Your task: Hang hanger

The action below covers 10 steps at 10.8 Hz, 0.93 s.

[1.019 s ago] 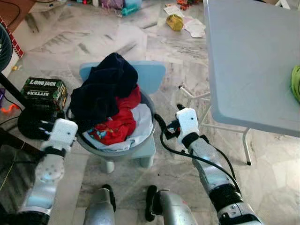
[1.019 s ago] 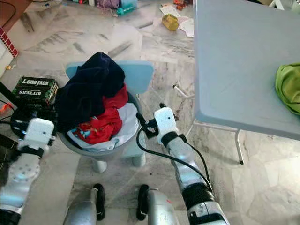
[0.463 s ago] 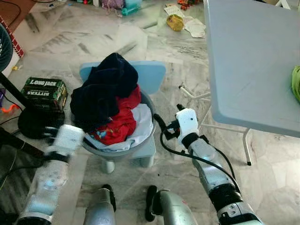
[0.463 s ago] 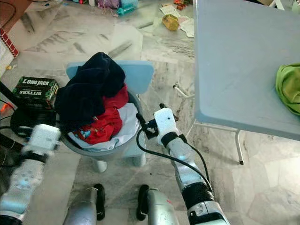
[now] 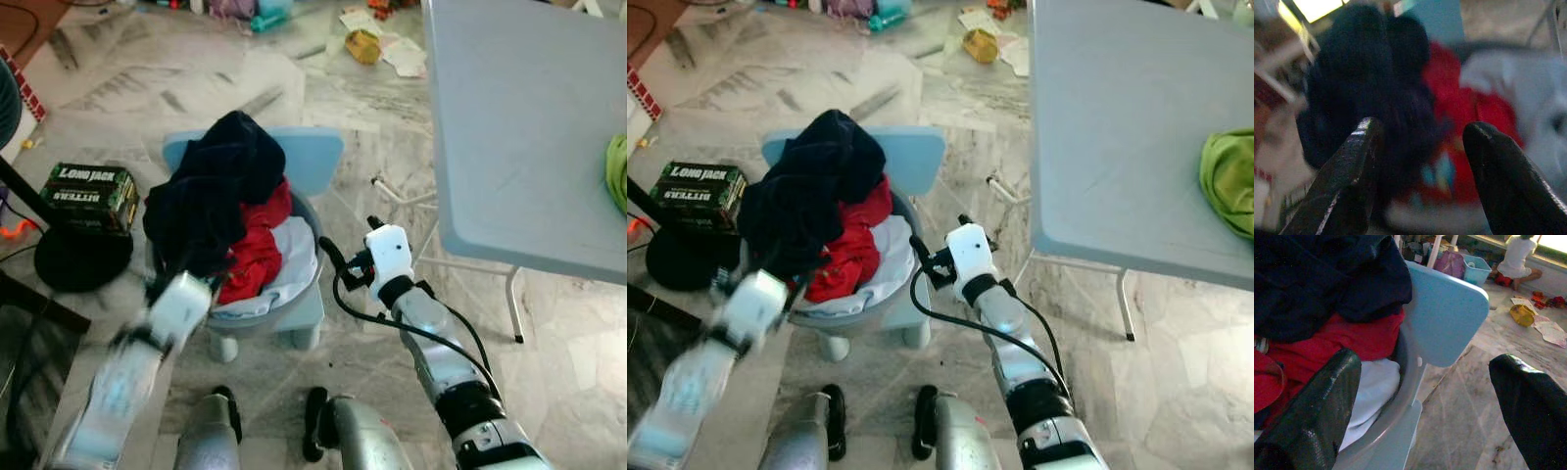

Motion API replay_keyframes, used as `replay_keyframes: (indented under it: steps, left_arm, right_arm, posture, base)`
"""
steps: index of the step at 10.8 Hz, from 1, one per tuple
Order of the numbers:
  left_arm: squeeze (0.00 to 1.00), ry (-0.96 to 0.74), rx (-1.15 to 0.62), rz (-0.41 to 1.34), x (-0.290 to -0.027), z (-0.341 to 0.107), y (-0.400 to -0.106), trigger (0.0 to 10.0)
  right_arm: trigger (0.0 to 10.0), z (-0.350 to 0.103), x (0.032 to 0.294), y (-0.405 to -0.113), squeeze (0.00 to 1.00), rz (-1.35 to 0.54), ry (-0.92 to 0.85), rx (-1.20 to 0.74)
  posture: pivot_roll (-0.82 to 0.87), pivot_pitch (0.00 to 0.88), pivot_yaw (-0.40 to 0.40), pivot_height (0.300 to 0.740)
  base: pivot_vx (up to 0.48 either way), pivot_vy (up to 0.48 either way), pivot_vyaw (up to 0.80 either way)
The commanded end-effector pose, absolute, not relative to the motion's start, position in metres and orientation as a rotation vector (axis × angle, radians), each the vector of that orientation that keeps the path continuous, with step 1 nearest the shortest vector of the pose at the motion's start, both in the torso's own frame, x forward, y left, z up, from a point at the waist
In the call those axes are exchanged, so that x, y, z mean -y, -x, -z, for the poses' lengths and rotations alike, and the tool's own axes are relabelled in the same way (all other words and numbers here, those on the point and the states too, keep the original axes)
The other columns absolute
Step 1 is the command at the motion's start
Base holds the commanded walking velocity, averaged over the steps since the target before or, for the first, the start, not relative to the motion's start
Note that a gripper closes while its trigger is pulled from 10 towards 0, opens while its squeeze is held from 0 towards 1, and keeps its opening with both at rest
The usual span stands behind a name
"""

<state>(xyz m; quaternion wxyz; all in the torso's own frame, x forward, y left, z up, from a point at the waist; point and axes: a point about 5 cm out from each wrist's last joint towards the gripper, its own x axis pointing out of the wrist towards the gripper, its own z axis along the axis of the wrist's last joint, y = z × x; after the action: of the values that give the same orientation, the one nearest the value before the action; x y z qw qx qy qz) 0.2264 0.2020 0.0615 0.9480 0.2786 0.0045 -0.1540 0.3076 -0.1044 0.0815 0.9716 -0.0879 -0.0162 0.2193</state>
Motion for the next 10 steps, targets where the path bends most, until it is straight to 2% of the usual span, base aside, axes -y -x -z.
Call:
replay_keyframes:
  steps: [1,2,4,5,7,8,9,10]
  left_arm:
    - [0.00,-0.569,-0.070,0.270,-0.214,-0.048,-0.214,10.0]
    - [0.00,-0.550,-0.043,0.195,-0.221,-0.051,-0.216,10.0]
    - [0.00,-0.497,0.013,0.151,-0.224,-0.068,-0.231,10.0]
    - [1.00,-0.486,0.044,0.174,-0.218,-0.079,-0.240,10.0]
    - [1.00,-0.480,0.086,0.243,-0.203,-0.097,-0.257,10.0]
    - [0.07,-0.485,0.082,0.286,-0.197,-0.099,-0.260,10.0]
    - [0.00,-0.481,0.044,0.294,-0.195,-0.096,-0.263,10.0]
    - [0.00,-0.477,-0.020,0.303,-0.196,-0.087,-0.264,10.0]
  right_arm:
    - [10.0,-0.075,0.108,-0.305,0.00,-0.440,0.186,0.012]
    - [10.0,-0.074,0.108,-0.303,0.00,-0.440,0.185,0.010]
    - [10.0,-0.074,0.106,-0.303,0.00,-0.446,0.185,0.011]
    - [10.0,-0.074,0.107,-0.304,0.00,-0.446,0.188,0.010]
    - [10.0,-0.075,0.110,-0.305,0.00,-0.443,0.193,0.011]
    - [10.0,-0.075,0.109,-0.305,0.00,-0.445,0.193,0.011]
    - [10.0,-0.074,0.107,-0.304,0.00,-0.448,0.192,0.011]
    - [10.0,-0.075,0.107,-0.304,0.00,-0.449,0.192,0.012]
  posture:
    - [0.13,0.210,-0.122,0.740]
    - [0.13,0.211,-0.120,0.740]
    - [0.13,0.208,-0.123,0.740]
    - [0.12,0.208,-0.125,0.740]
    - [0.12,0.206,-0.126,0.740]
    - [0.12,0.206,-0.126,0.740]
    - [0.11,0.205,-0.125,0.740]
    - [0.11,0.205,-0.125,0.740]
  base:
    - [0.000,0.000,0.00]
    - [0.000,0.000,0.00]
    - [0.000,0.000,0.00]
    - [0.000,0.000,0.00]
    - [0.000,0.000,0.00]
    - [0.000,0.000,0.00]
    - [0.000,0.000,0.00]
    - [0.000,0.000,0.00]
